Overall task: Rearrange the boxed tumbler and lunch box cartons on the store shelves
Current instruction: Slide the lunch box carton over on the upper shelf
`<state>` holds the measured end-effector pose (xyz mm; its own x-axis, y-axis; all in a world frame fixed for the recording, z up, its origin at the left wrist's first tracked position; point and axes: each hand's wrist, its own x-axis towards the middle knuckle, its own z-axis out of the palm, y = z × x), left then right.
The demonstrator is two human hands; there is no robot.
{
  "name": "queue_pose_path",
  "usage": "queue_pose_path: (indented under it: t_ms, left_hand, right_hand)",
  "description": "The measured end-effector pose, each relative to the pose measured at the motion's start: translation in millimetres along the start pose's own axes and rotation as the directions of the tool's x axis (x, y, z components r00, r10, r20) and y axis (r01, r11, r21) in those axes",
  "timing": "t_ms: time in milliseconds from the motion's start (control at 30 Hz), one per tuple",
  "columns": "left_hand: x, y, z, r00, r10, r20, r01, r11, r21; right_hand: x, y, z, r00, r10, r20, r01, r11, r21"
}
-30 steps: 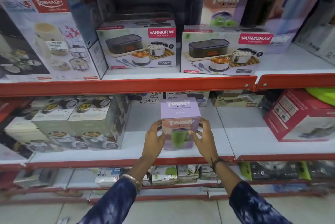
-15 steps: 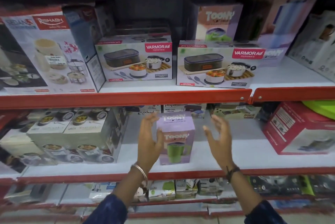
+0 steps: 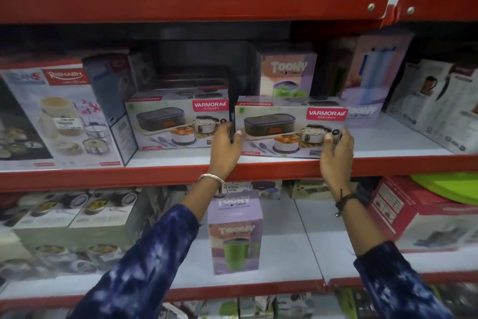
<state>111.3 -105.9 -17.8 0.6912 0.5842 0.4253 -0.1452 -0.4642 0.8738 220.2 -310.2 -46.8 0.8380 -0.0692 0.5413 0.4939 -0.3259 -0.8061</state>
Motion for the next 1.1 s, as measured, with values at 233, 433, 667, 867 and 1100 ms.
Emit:
queue_pose_path:
  t_ms: [233,433,667,867,1100]
  left_hand:
    - [-26.1,15.6,-18.8,0.983,0.163,-0.084,-0.171,0.981,-0.095]
    - [-59.3,22.2,-55.6,0.952,0.182,-0.244,-0.21,0.973,-0.095]
    - [-95.4,-2.7,-92.4,0.924,0.163,-0.345,-0.172,0.985,0.004]
    - [-124.4,-20.3,-118.6,0.928,0.058,-0.368,-0.054,0.998,0.024]
    - [-136.9,-31.7,-139.4,0.924,0.072,-0.376,-0.054,0.997,0.059]
  right_hand:
    - [-14.4,-13.7,-12.3,0.983,-0.059,-0.174,0.108,0.951,0.289]
    - [-39.7,-44.3,-22.6,0.975,-0.135,-0.178,0.189,0.925,0.33]
    - [-90.0,-49.9,-13.2,0.985,-0.149,-0.088,0.17,0.925,0.341]
    - [-130.0,-47.8,-0.7,0.991,-0.134,-0.027,0.135,0.928,0.346]
    - [-153.8,-55.1,11.1,0.995,-0.097,-0.003,0.091,0.923,0.374]
